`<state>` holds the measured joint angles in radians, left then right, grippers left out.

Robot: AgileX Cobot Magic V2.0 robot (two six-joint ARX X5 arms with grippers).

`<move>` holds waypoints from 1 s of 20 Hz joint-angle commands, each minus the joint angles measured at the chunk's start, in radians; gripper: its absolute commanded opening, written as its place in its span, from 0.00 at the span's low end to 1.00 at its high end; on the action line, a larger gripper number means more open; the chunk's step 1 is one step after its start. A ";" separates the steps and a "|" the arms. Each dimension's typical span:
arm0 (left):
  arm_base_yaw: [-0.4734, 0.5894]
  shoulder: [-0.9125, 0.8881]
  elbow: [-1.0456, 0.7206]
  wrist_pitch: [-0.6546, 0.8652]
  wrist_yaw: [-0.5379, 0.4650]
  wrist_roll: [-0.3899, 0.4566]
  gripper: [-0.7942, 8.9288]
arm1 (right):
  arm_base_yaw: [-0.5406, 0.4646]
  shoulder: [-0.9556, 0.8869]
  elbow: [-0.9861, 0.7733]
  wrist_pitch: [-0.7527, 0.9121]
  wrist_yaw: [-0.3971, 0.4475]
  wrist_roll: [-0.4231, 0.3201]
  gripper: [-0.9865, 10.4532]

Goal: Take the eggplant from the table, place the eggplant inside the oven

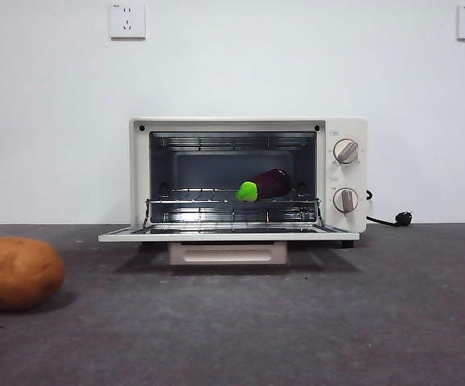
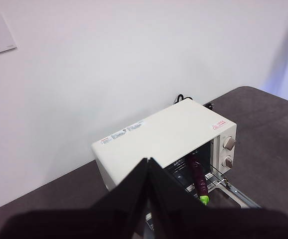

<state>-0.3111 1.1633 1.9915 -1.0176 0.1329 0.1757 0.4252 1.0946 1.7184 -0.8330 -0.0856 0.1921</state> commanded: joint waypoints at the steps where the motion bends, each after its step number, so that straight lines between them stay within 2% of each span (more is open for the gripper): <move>1: -0.004 -0.002 0.000 0.010 -0.003 0.011 0.08 | 0.002 -0.055 0.002 -0.008 0.011 -0.040 0.42; 5: -0.004 -0.002 0.000 0.008 -0.003 0.011 0.08 | 0.001 -0.125 0.003 -0.010 0.050 -0.074 0.42; 11: -0.004 -0.002 0.000 0.000 -0.003 0.011 0.08 | 0.001 -0.174 0.019 -0.040 0.180 -0.169 0.42; 17: -0.004 0.002 0.000 -0.013 -0.003 0.011 0.08 | 0.001 -0.175 0.031 -0.107 0.217 -0.189 0.41; 19: -0.004 0.003 0.000 -0.014 -0.003 0.011 0.08 | 0.001 -0.173 0.031 -0.103 0.217 -0.190 0.33; 20: -0.004 0.007 0.000 -0.013 -0.003 0.011 0.08 | 0.001 -0.169 0.031 -0.100 0.217 -0.191 0.25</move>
<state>-0.3115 1.1675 1.9915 -1.0340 0.1329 0.1757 0.4252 0.9257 1.7504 -0.9432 0.1310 0.0120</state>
